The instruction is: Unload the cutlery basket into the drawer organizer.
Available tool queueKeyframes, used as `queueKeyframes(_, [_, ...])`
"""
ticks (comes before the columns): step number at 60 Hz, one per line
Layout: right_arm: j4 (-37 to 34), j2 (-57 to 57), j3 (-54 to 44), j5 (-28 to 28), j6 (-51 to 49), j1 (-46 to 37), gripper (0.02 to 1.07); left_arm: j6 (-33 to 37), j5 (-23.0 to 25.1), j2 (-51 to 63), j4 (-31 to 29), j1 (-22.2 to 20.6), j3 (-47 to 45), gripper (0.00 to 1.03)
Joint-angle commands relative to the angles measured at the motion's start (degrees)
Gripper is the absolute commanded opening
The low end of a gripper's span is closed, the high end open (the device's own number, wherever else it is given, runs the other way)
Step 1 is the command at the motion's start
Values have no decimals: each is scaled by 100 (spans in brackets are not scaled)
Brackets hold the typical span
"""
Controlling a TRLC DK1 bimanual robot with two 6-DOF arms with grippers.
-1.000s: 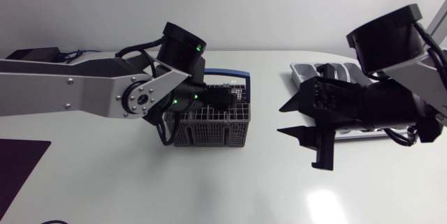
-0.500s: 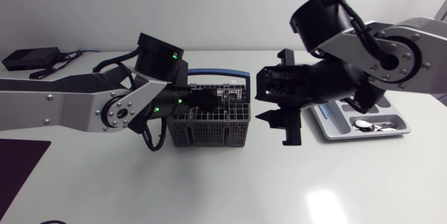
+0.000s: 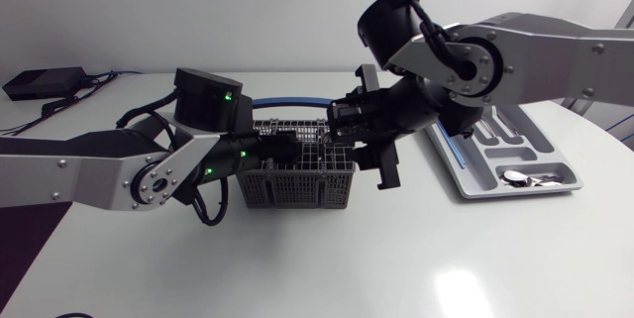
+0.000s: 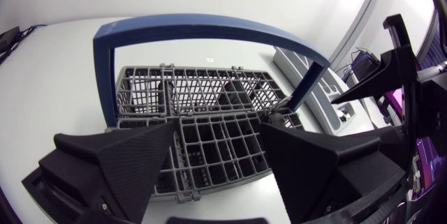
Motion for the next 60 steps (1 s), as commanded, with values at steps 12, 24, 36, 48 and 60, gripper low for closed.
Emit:
queueKeyframes(12, [-16,507,348,264,-422,183,57,191,470,-259,43,64,-172,86])
queueKeyframes(24, [115,797,524,448,-642,201,57,525,629,-382,-10,47,-181,86])
queueKeyframes(36, [274,999,752,483,-668,209,57,806,708,-549,-97,20,-277,86])
queueKeyframes(48, [528,1193,752,703,-703,253,57,921,778,-637,-97,56,-409,86])
queueKeyframes(60, [555,1324,823,826,-756,262,56,982,796,-699,-97,64,-497,86])
